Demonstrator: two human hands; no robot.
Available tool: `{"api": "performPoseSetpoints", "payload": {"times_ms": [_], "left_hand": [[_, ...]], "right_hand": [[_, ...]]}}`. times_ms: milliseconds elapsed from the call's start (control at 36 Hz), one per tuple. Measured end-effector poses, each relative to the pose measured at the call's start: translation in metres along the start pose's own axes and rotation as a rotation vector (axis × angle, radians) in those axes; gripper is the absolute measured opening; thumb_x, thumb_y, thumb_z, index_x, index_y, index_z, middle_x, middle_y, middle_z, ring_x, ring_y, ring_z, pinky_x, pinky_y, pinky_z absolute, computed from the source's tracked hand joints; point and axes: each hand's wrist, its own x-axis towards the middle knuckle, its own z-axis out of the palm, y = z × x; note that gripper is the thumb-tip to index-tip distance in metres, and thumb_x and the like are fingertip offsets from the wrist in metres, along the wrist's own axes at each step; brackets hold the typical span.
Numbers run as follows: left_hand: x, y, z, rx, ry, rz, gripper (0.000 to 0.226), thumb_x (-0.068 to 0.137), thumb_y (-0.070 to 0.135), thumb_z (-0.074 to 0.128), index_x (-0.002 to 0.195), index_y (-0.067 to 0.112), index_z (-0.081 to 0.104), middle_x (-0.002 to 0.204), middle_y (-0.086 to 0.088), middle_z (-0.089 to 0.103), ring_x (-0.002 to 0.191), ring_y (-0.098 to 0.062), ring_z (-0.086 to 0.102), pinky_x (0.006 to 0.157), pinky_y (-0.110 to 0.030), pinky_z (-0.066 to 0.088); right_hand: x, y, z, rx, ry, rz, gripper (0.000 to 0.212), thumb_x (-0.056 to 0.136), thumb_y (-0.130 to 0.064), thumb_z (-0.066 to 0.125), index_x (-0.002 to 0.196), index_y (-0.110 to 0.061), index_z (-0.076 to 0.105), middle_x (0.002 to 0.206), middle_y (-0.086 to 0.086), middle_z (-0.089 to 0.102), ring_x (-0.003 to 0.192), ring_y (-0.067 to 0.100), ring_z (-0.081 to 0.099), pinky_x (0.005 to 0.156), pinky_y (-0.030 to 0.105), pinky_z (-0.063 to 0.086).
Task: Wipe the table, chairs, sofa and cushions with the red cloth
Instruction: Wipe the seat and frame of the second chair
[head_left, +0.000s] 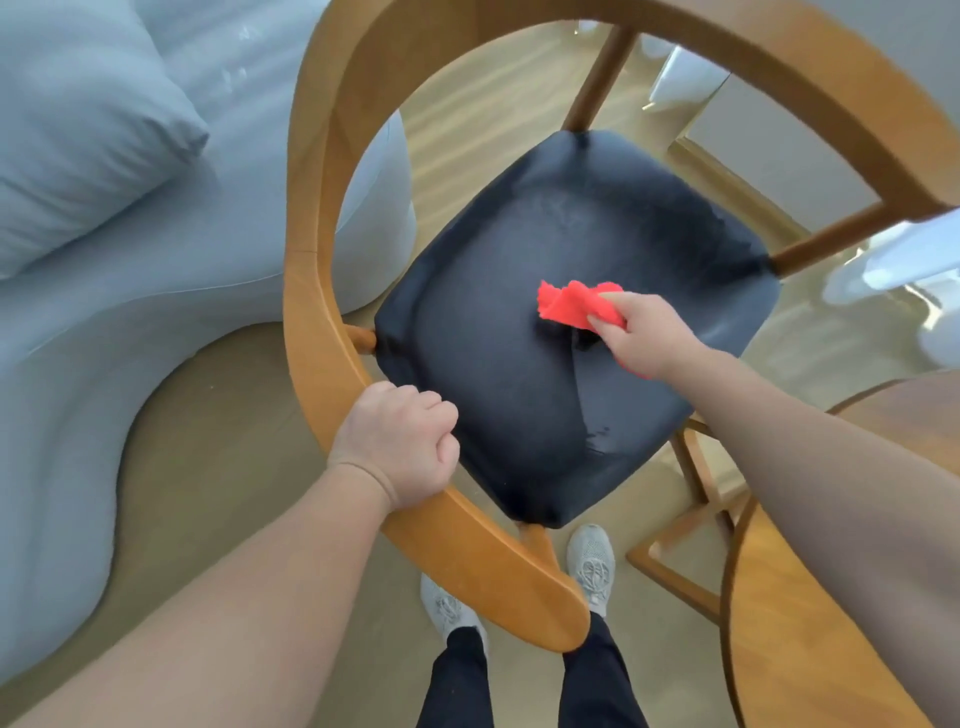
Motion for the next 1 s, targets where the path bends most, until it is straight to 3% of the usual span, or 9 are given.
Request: {"api": "performPoseSetpoints", "payload": {"times_ms": [111, 194, 250, 361, 583, 750, 861, 945, 1000], "left_hand": [[-0.001, -0.001, 0.000, -0.003, -0.005, -0.007, 0.027, 0.073, 0.024, 0.034, 0.055, 0.012, 0.050, 0.051, 0.000, 0.044, 0.048, -0.024, 0.040, 0.053, -0.030, 0.030], [-0.001, -0.002, 0.000, -0.016, 0.004, -0.015, 0.026, 0.074, 0.024, 0.034, 0.055, 0.013, 0.048, 0.051, 0.000, 0.043, 0.048, -0.024, 0.040, 0.051, -0.031, 0.034], [-0.002, -0.003, 0.001, -0.028, 0.013, -0.020, 0.024, 0.074, 0.023, 0.035, 0.054, 0.013, 0.046, 0.050, 0.000, 0.042, 0.047, -0.023, 0.038, 0.051, -0.032, 0.035], [0.000, -0.004, 0.002, -0.020, 0.022, -0.023, 0.023, 0.074, 0.023, 0.038, 0.054, 0.014, 0.045, 0.050, 0.001, 0.042, 0.048, -0.023, 0.039, 0.051, -0.033, 0.036], [-0.002, -0.005, 0.002, -0.011, -0.008, -0.030, 0.027, 0.077, 0.026, 0.035, 0.056, 0.016, 0.048, 0.052, 0.002, 0.045, 0.050, -0.021, 0.042, 0.052, -0.031, 0.036], [-0.003, -0.004, 0.001, -0.017, -0.023, -0.031, 0.028, 0.076, 0.026, 0.034, 0.055, 0.015, 0.051, 0.052, 0.003, 0.047, 0.050, -0.021, 0.044, 0.052, -0.033, 0.037], [-0.001, -0.003, 0.001, -0.018, -0.001, -0.023, 0.030, 0.076, 0.026, 0.033, 0.055, 0.015, 0.053, 0.052, 0.003, 0.049, 0.050, -0.022, 0.045, 0.052, -0.031, 0.036], [-0.001, -0.003, 0.002, -0.015, -0.004, -0.031, 0.029, 0.076, 0.026, 0.034, 0.056, 0.016, 0.054, 0.053, 0.003, 0.050, 0.050, -0.021, 0.046, 0.052, -0.031, 0.037], [-0.001, -0.003, 0.002, -0.012, -0.010, -0.031, 0.029, 0.076, 0.026, 0.034, 0.056, 0.016, 0.054, 0.053, 0.004, 0.050, 0.050, -0.020, 0.046, 0.052, -0.030, 0.036]], "right_hand": [[0.026, 0.002, 0.021, -0.169, -0.044, -0.055, 0.021, 0.094, -0.019, 0.047, 0.108, -0.017, 0.064, 0.111, 0.003, 0.066, 0.107, 0.029, 0.057, 0.086, 0.042, 0.047], [0.021, 0.018, 0.051, -0.320, -0.214, 0.012, 0.048, 0.095, -0.013, 0.043, 0.143, -0.012, 0.041, 0.152, 0.011, 0.034, 0.140, 0.030, 0.031, 0.110, 0.049, 0.029], [0.009, 0.027, 0.069, -0.389, -0.259, 0.061, 0.059, 0.094, -0.010, 0.040, 0.151, -0.018, 0.026, 0.160, 0.007, 0.016, 0.147, 0.026, 0.014, 0.118, 0.049, 0.013], [-0.020, 0.032, 0.094, -0.376, -0.189, 0.060, 0.064, 0.086, -0.003, 0.041, 0.149, -0.017, 0.033, 0.160, 0.008, 0.017, 0.147, 0.026, 0.012, 0.118, 0.047, 0.006], [-0.145, 0.026, 0.139, -0.246, -0.277, 0.132, 0.061, 0.091, -0.002, 0.040, 0.149, -0.021, 0.034, 0.160, 0.002, 0.015, 0.149, 0.021, 0.007, 0.118, 0.041, -0.004], [-0.179, 0.009, 0.131, 0.078, -0.268, 0.302, 0.052, 0.092, -0.004, 0.044, 0.141, -0.020, 0.048, 0.152, 0.000, 0.038, 0.143, 0.017, 0.029, 0.118, 0.028, 0.018], [-0.178, 0.004, 0.101, 0.275, 0.038, 0.452, 0.036, 0.093, -0.009, 0.048, 0.124, -0.022, 0.061, 0.112, -0.006, 0.066, 0.106, 0.019, 0.060, 0.086, 0.021, 0.044], [-0.150, 0.010, 0.067, 0.365, 0.249, 0.534, 0.027, 0.094, -0.019, 0.046, 0.112, -0.030, 0.063, 0.089, -0.018, 0.064, 0.085, 0.007, 0.059, 0.066, 0.007, 0.038], [-0.126, 0.018, 0.044, 0.340, 0.310, 0.511, 0.028, 0.091, -0.017, 0.045, 0.109, -0.029, 0.063, 0.083, -0.018, 0.063, 0.082, 0.009, 0.059, 0.061, 0.009, 0.038]]}}
